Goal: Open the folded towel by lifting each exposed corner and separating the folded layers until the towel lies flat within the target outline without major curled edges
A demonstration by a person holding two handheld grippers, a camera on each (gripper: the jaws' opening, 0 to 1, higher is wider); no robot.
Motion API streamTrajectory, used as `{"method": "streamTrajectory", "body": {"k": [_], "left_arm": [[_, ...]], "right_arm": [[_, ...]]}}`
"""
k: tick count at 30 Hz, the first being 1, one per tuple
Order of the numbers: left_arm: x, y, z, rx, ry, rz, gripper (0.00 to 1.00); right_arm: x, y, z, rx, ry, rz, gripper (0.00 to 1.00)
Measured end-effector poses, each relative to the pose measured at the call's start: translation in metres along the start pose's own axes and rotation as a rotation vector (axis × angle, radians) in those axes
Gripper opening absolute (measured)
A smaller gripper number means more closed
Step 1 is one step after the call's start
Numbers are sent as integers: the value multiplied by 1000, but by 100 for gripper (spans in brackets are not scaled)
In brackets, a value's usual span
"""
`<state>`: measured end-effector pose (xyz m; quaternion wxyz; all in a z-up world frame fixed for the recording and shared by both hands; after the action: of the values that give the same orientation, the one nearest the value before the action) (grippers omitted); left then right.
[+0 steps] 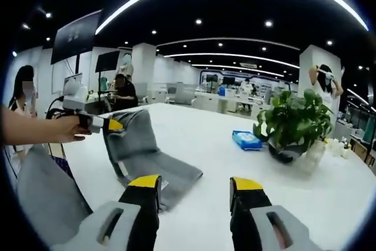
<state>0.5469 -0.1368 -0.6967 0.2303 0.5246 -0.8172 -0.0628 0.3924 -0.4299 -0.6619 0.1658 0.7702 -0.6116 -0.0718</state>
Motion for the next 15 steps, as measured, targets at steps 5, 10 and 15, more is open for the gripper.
{"method": "streamTrajectory", "body": {"k": [5, 10, 15], "left_arm": [[-28, 2, 12, -18, 21, -58, 9], [-43, 2, 20, -29, 66, -93, 9], [-50, 3, 24, -49, 87, -135, 10]], "right_arm": [[-4, -1, 0, -13, 31, -15, 48], [-10, -3, 0, -20, 46, -42, 49], [-25, -15, 6, -70, 83, -146, 55]]}}
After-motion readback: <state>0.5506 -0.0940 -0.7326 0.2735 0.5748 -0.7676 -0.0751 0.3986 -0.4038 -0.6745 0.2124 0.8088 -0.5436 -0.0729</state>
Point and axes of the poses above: the point that each gripper's makers call its tool centre point, and the gripper's own axes: y roughly backward along the fingers, x roughly to its right, z roughly out of its underside, the point moved 5 cm from there along y, roughly backward along the fingers, and after that the axes turned 2 degrees about -x, right-handed, at the moved point
